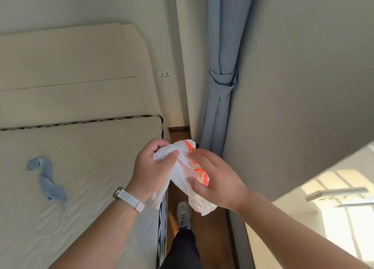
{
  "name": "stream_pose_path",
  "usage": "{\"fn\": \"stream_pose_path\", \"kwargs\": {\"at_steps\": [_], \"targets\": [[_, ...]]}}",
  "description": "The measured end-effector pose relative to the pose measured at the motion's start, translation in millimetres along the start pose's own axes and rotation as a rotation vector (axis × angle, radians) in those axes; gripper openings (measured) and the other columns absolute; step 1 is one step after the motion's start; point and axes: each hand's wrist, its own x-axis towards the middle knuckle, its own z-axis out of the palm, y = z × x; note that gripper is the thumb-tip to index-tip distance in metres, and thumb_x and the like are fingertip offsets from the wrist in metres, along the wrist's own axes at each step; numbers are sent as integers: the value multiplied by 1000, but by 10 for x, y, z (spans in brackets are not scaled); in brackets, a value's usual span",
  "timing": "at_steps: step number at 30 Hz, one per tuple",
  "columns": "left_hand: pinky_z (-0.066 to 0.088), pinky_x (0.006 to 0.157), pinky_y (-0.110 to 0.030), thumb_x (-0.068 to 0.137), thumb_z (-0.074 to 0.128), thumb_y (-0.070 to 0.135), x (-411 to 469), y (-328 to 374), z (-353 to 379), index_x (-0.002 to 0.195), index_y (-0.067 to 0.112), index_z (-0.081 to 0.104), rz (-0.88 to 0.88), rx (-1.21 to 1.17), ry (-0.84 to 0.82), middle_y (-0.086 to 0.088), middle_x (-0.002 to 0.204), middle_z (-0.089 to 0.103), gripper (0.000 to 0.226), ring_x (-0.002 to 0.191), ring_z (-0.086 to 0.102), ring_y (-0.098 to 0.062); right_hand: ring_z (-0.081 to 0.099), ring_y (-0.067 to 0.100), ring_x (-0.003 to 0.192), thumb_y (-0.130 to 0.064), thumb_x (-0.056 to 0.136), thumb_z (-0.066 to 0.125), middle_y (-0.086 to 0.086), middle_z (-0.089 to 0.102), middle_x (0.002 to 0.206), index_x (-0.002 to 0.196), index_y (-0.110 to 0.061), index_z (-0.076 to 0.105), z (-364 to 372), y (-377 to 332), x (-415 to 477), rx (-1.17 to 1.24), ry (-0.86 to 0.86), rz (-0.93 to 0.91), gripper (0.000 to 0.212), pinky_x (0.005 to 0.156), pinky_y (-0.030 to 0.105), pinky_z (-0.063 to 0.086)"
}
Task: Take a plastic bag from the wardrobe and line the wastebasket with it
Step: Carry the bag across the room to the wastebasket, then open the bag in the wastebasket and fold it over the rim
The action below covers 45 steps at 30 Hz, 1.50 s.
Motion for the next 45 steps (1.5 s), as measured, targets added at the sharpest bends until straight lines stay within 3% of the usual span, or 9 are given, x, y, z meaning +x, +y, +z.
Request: {"fn": "stream_pose_path", "kwargs": {"at_steps": [9, 13, 18, 21, 28, 33, 36, 40, 45], "targets": [[50, 54, -16, 84, 73, 18, 1688, -701, 177, 86, 25, 62, -106, 5, -115, 7, 74, 64, 14, 67, 63, -7, 47, 9, 127, -48, 90, 57, -8, 53, 140, 137, -30, 46, 509, 921, 1148, -26, -70, 238, 52, 106, 36, 44], [53, 57, -20, 74, 73, 36, 2370, -1224, 225, 85, 30, 62, -184, 17, -128, 13, 73, 64, 17, 71, 65, -14, 47, 4, 125, -43, 91, 60, -12, 53, 138, 138, -31, 42, 948, 1313, 1671, -3, -159, 300, 52, 104, 20, 37], [49, 54, -16, 81, 74, 19, 2912, -1962, 455, 86, 25, 63, -271, 36, -151, 6, 76, 64, 14, 68, 62, -7, 49, 8, 119, -36, 89, 67, -8, 57, 133, 136, -24, 46, 1476, 1881, 1961, -20, -210, 355, 53, 95, 17, 41], [51, 55, -18, 81, 73, 20, 3086, -2398, 671, 84, 26, 63, -317, 52, -158, 9, 72, 64, 12, 69, 62, -9, 52, 9, 118, -35, 89, 67, -7, 58, 133, 136, -24, 46, 1743, 2250, 1902, -2, -238, 408, 54, 97, 17, 43], [45, 54, -7, 85, 70, 19, 3068, -3397, 1227, 87, 30, 58, -299, 71, -182, 11, 79, 62, 16, 74, 60, 4, 53, 8, 117, -34, 87, 70, -8, 58, 131, 134, -25, 47, 2574, 3054, 1493, 21, -326, 477, 53, 96, 15, 41], [43, 56, -7, 87, 66, 19, 3052, -4320, 1761, 85, 29, 60, -240, 103, -292, 11, 77, 62, 12, 72, 60, 3, 53, 9, 117, -34, 90, 66, -9, 58, 129, 134, -25, 48, 3243, 3788, 1017, 17, -301, 526, 48, 96, 25, 48], [45, 60, -8, 89, 64, 27, 3102, -4829, 2043, 89, 33, 60, -189, 137, -356, 12, 80, 62, 8, 77, 60, 2, 53, 7, 116, -40, 93, 62, -12, 56, 131, 136, -29, 46, 3573, 4166, 801, -2, -290, 596, 47, 94, 20, 44], [47, 61, -10, 89, 65, 30, 3128, -5494, 2390, 91, 32, 59, -88, 153, -369, 14, 80, 62, 7, 75, 59, 1, 54, 6, 110, -38, 94, 57, -13, 58, 124, 130, -31, 48, 4079, 4690, 597, 65, -212, 632, 38, 93, 26, 48], [51, 59, -14, 89, 66, 33, 3127, -6004, 2643, 93, 33, 59, -47, 178, -432, 16, 81, 63, 8, 73, 63, -1, 55, -2, 95, -37, 95, 59, -18, 59, 108, 120, -31, 54, 4488, 5077, 423, 154, -23, 595, 27, 79, 16, 47]]}}
